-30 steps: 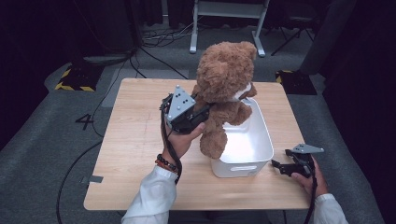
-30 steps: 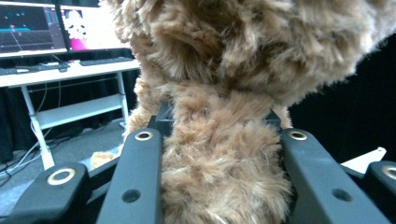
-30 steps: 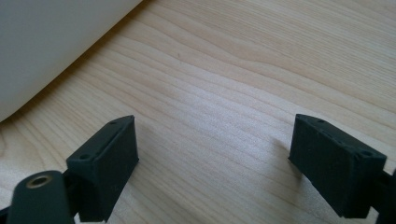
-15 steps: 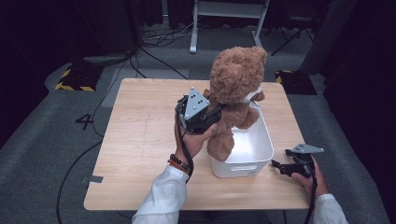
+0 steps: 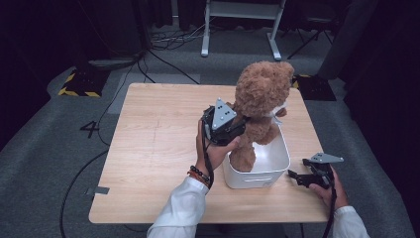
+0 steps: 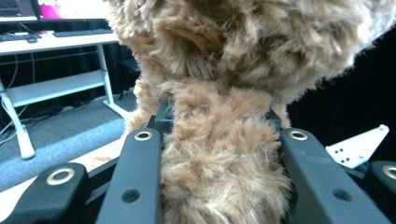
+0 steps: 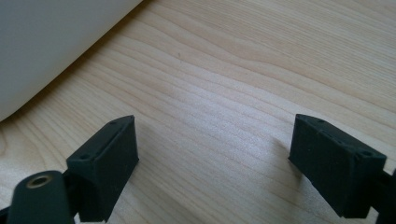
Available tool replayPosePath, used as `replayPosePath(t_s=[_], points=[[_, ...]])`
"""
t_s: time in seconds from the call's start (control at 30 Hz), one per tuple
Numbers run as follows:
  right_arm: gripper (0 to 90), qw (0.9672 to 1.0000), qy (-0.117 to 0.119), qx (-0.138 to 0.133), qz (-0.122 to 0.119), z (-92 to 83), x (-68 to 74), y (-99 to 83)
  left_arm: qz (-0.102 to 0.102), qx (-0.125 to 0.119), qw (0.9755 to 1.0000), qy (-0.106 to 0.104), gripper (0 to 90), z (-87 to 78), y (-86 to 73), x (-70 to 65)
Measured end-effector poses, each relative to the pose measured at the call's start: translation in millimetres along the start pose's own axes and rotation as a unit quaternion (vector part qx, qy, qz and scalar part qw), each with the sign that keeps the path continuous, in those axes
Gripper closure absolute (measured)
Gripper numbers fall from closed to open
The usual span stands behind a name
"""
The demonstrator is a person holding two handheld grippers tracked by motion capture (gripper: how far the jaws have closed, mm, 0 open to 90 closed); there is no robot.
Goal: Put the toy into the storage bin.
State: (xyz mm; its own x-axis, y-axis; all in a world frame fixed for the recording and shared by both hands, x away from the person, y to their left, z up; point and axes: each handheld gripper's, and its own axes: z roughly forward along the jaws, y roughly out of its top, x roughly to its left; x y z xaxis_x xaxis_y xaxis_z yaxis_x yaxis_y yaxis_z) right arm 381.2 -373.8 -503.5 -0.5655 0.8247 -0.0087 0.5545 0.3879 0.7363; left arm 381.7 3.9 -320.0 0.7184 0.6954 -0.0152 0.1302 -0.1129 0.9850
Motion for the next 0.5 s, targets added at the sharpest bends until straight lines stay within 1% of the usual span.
replayPosePath(t_s=[0.2,0.3,0.4,0.5], points=[[14.9,1.0000,0.000,0.000,0.000,0.0,0.0,0.0,0.003,0.021,0.9998,-0.005,64.9,5.4,-12.6,-0.3],[14.9,1.0000,0.000,0.000,0.000,0.0,0.0,0.0,0.002,0.027,0.9996,-0.008,64.8,6.9,-17.1,-1.4],[14.9,1.0000,-0.001,0.000,-0.001,0.0,-0.1,0.0,0.008,0.032,0.9994,-0.011,64.6,8.0,-20.1,-2.9],[14.9,1.0000,-0.001,0.000,-0.001,0.0,-0.1,0.0,0.009,0.039,0.9991,-0.014,64.5,8.7,-22.5,-3.8]])
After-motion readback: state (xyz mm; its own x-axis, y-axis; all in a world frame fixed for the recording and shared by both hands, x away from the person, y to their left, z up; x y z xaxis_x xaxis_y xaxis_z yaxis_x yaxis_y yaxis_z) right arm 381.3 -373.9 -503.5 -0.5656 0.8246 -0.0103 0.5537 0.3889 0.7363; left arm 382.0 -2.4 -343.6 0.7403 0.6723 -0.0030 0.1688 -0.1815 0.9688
